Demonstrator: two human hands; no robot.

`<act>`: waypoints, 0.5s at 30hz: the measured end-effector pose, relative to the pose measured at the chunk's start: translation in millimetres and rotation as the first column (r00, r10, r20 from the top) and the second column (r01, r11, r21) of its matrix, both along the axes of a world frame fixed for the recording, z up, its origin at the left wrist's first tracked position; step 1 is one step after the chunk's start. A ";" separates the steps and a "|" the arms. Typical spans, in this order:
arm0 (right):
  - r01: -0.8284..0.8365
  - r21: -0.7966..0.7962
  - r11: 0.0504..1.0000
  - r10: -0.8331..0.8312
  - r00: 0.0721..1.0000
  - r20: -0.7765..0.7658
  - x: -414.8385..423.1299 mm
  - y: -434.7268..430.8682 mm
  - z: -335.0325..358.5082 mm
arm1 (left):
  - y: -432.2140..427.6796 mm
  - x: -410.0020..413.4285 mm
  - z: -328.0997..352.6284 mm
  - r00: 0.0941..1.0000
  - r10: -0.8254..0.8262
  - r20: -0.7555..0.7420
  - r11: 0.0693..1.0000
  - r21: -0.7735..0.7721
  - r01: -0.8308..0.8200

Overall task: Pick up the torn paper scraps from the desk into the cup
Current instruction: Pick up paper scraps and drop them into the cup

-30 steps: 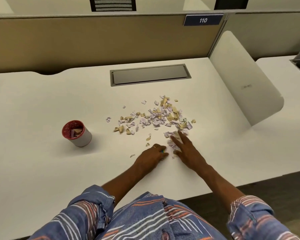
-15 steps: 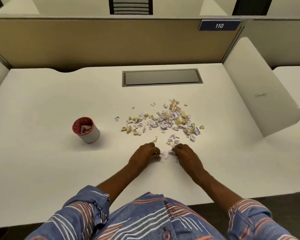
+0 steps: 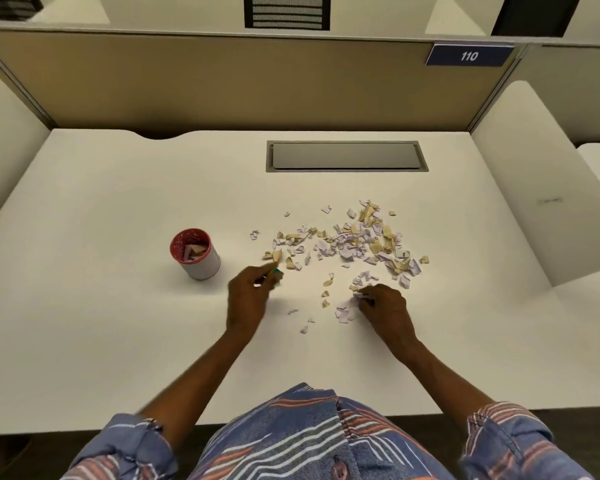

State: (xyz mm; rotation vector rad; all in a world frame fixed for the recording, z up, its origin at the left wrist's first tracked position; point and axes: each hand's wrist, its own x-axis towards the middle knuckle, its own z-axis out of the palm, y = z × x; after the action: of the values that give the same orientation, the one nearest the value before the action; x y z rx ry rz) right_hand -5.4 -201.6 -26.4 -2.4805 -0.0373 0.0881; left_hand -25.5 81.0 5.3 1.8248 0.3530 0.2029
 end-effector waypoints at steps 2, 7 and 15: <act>0.133 0.152 0.979 -0.124 0.990 -0.071 1.9 11.4 3.8 | 20.7 5.8 13.3 0.995 0.094 0.042 0.995 -0.025 -0.093; 0.299 0.340 0.892 -0.260 0.953 -0.155 7.4 37.5 12.1 | 84.5 23.2 37.9 0.959 0.244 0.147 0.964 0.072 -0.257; 0.466 0.703 0.538 -0.154 0.874 -0.461 14.1 86.7 20.2 | 143.5 29.8 35.3 0.984 0.177 0.007 0.897 0.411 -0.165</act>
State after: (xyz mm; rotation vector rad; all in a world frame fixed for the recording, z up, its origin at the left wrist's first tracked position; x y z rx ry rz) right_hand 8.7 -114.9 -6.2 -1.4760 0.4436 0.2878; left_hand 4.4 224.5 40.6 2.2145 0.5242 0.3966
